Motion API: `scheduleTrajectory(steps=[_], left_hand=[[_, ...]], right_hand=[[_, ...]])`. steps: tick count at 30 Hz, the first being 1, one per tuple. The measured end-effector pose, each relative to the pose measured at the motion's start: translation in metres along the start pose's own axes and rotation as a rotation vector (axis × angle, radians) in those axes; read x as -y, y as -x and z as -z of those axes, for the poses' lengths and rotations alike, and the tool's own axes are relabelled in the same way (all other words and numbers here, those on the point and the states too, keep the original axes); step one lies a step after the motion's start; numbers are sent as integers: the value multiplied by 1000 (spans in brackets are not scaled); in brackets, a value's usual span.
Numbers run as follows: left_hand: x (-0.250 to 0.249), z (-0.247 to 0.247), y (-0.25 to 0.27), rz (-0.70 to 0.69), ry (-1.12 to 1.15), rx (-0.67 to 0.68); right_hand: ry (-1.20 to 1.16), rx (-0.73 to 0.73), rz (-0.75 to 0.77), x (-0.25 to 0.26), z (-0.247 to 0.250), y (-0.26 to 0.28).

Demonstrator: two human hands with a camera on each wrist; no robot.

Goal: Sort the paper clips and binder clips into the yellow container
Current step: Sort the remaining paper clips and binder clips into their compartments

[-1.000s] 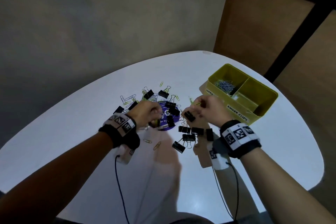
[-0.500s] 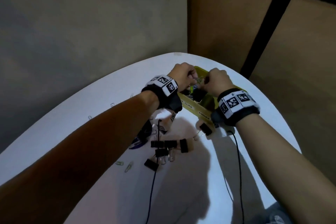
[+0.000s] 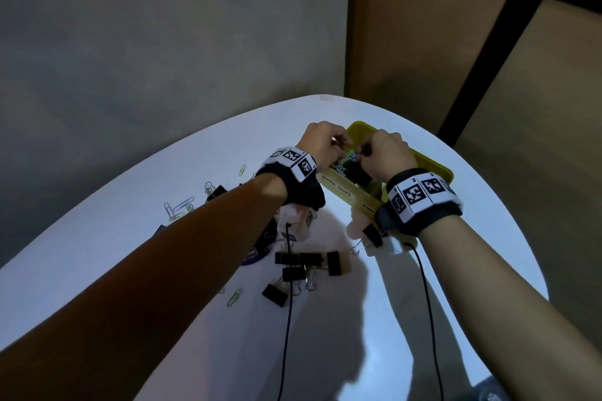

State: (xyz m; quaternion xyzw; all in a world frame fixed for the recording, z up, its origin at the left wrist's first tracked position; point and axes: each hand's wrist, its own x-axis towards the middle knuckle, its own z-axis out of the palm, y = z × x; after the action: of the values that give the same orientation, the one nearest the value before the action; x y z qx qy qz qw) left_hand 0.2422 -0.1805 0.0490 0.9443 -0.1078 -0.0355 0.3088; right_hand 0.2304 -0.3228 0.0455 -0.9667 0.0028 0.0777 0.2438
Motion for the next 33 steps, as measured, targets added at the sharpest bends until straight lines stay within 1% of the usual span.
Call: scheduleTrajectory(steps=[3,6,8,9,12,15,17,19,21,24,28,30,33], left_hand=[[9,19,19,-37,76,-40],[38,44,56,-16,168,37],[68,59,89,18,140,68],[85,66,107,41,106,74],[135,87,158,121,-94,141],[177,93,203,188,-247,250],[192,86,225,193,-321,287],[202,74,241,199,-381,297],[206,64,252,191,-406,258],[214,53,260,124,-373,159],[223,49,267,116,-337,98],[228,50,267,111,-300,90],[230,52,263,92,-281,128]], right_hand=[[30,-45,43,17,-8,18],[-8,-58,191,48,-24,45],[-26,28,314,71,-45,64],[-28,99,356,82,-58,74],[29,291,460,107,-100,97],[132,363,540,124,-140,111],[174,344,538,127,-158,113],[231,309,521,129,-172,115],[301,291,517,131,-180,114],[351,293,499,132,-185,110],[306,288,465,130,-186,106],[292,274,465,128,-186,106],[293,269,456,126,-184,105]])
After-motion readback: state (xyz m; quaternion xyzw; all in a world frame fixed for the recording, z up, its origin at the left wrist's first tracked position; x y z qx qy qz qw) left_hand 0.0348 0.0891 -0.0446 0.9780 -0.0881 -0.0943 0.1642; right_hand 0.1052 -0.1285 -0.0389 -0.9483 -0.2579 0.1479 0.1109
